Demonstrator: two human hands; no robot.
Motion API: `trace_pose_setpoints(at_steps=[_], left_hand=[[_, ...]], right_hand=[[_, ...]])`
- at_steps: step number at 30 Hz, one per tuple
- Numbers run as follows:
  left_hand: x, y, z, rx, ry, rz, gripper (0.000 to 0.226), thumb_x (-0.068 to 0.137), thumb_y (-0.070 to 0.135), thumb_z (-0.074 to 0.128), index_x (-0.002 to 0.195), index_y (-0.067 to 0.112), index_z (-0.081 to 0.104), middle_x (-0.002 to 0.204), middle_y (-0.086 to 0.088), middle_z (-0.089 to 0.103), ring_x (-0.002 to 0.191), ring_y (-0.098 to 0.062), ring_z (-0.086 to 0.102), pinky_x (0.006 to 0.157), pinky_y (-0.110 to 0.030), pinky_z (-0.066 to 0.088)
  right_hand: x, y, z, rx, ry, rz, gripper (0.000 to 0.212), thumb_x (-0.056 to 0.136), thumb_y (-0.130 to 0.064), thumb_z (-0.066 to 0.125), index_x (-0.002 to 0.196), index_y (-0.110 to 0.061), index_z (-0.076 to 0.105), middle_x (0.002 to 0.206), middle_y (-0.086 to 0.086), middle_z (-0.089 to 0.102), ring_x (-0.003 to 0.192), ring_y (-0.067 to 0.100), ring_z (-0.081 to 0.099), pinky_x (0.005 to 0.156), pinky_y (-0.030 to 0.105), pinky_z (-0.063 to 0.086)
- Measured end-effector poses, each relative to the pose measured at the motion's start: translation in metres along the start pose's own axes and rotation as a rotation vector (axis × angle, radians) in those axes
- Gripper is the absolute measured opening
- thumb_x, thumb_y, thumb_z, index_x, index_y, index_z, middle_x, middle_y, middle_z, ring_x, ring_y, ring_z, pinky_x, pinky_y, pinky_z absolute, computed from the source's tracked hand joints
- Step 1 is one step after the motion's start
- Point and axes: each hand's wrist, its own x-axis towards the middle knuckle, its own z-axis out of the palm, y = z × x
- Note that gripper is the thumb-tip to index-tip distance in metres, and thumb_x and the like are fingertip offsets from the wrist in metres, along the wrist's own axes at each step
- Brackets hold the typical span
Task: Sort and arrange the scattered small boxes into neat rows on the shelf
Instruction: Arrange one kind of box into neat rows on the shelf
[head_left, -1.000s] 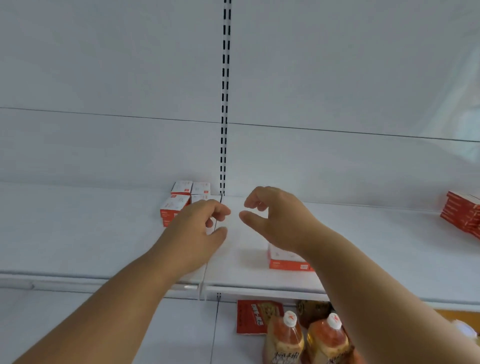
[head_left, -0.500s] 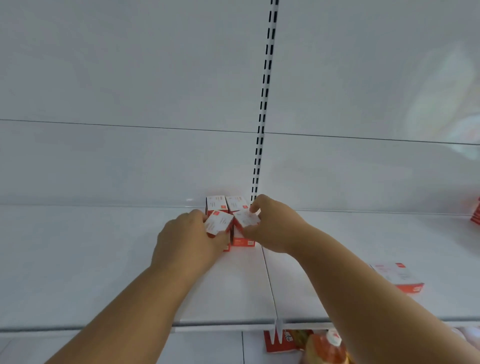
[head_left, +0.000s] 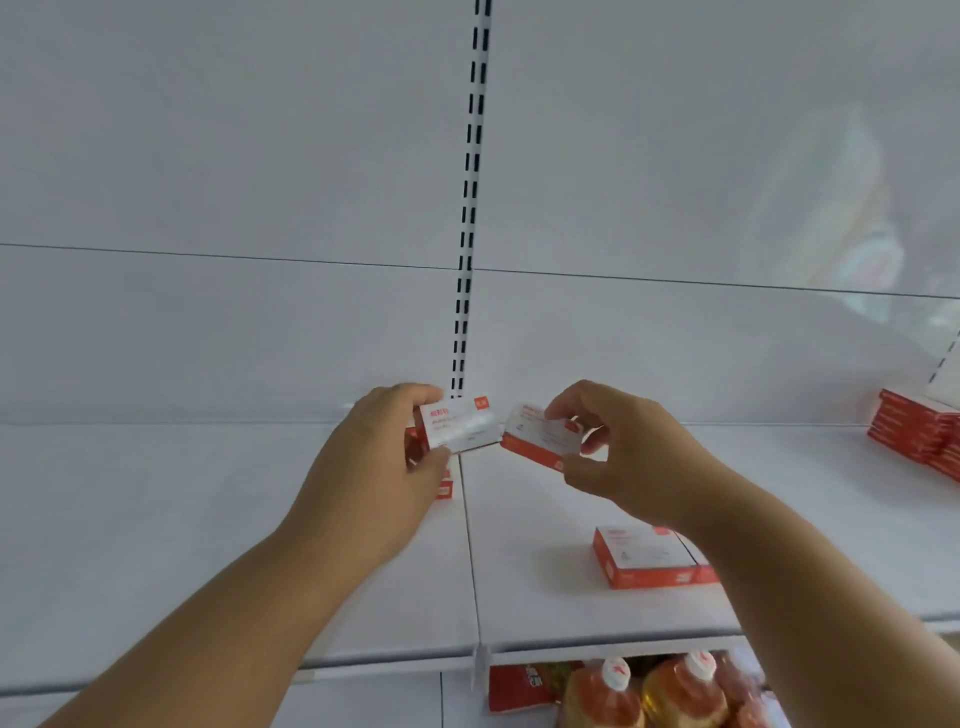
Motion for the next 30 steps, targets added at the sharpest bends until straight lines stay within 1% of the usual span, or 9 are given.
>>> trace_pose_setpoints(at_steps=[5,9,11,14,20,22,25,27,30], left_hand=[[0.003,0.044,0.042,-0.046,-0.197,-0.074,0.041,0.094,0.025,0.063,0.130,0.038,0.050,0.094,0.019,0.062,0.068,0.002,0.057,0.057,-0.012,0.038],[0.011,0.069,0.076,-0.024,-0.319,-0.137,0.042,0.094,0.026,0.065,0.132,0.034,0.051,0.101,0.023,0.057,0.079,0.005,0.058,0.058,-0.011,0.039],[0.015,0.074,0.089,-0.054,-0.353,-0.200,0.041,0.092,0.024,0.067,0.130,0.033,0.054,0.104,0.024,0.057,0.087,0.003,0.059,0.066,-0.014,0.044],[0.015,0.076,0.103,-0.062,-0.409,-0.281,0.035,0.091,0.019,0.068,0.122,0.033,0.059,0.109,0.019,0.062,0.092,0.001,0.060,0.076,-0.019,0.050],[0.003,0.085,0.115,-0.055,-0.431,-0.353,0.025,0.097,0.025,0.059,0.120,0.034,0.062,0.106,0.017,0.064,0.091,0.002,0.062,0.070,-0.012,0.046],[-0.001,0.089,0.118,0.032,-0.419,-0.317,0.030,0.097,0.034,0.056,0.127,0.037,0.059,0.120,0.014,0.061,0.103,-0.002,0.060,0.087,-0.021,0.049],[-0.008,0.092,0.121,0.089,-0.419,-0.204,0.039,0.098,0.038,0.052,0.137,0.038,0.051,0.143,0.014,0.045,0.129,-0.006,0.043,0.108,-0.025,0.035],[-0.013,0.096,0.122,0.133,-0.437,-0.105,0.045,0.098,0.041,0.051,0.142,0.036,0.044,0.151,0.019,0.034,0.139,-0.002,0.026,0.111,-0.021,0.021],[-0.017,0.096,0.125,0.151,-0.462,-0.015,0.050,0.097,0.042,0.052,0.145,0.034,0.042,0.153,0.018,0.031,0.142,-0.001,0.021,0.111,-0.017,0.013]], right_hand=[[-0.021,0.051,-0.041,-0.004,-0.101,0.055,0.032,0.080,-0.015,0.071,0.094,-0.041,0.059,0.101,-0.018,0.065,0.089,0.006,0.064,0.056,0.012,0.050],[-0.025,0.097,-0.058,-0.005,-0.193,0.097,0.028,0.079,-0.016,0.068,0.095,-0.038,0.063,0.098,-0.015,0.066,0.087,0.011,0.065,0.076,0.033,0.058],[-0.024,0.114,-0.061,0.036,-0.226,0.115,0.026,0.079,-0.015,0.066,0.093,-0.036,0.064,0.095,-0.012,0.067,0.086,0.019,0.064,0.076,0.037,0.055],[-0.024,0.135,-0.055,0.064,-0.266,0.101,0.024,0.079,-0.015,0.064,0.093,-0.035,0.066,0.097,-0.012,0.067,0.089,0.014,0.064,0.083,0.037,0.056],[-0.026,0.150,-0.045,0.135,-0.272,0.050,0.009,0.091,-0.029,0.060,0.091,-0.034,0.067,0.096,-0.015,0.066,0.079,0.008,0.063,0.081,0.031,0.054],[-0.028,0.150,-0.047,0.140,-0.284,0.012,0.005,0.089,-0.035,0.064,0.094,-0.034,0.067,0.098,-0.015,0.065,0.078,0.004,0.061,0.080,0.028,0.053],[-0.032,0.148,-0.049,0.102,-0.300,-0.005,0.011,0.088,-0.041,0.064,0.098,-0.037,0.065,0.103,-0.015,0.061,0.082,0.005,0.061,0.076,0.023,0.051],[-0.036,0.145,-0.050,0.083,-0.310,-0.005,0.015,0.087,-0.046,0.065,0.100,-0.039,0.063,0.106,-0.016,0.060,0.088,0.005,0.060,0.080,0.025,0.052],[-0.044,0.140,-0.050,0.044,-0.303,-0.004,0.022,0.085,-0.046,0.066,0.105,-0.039,0.061,0.112,-0.018,0.059,0.098,0.004,0.057,0.088,0.027,0.049]])
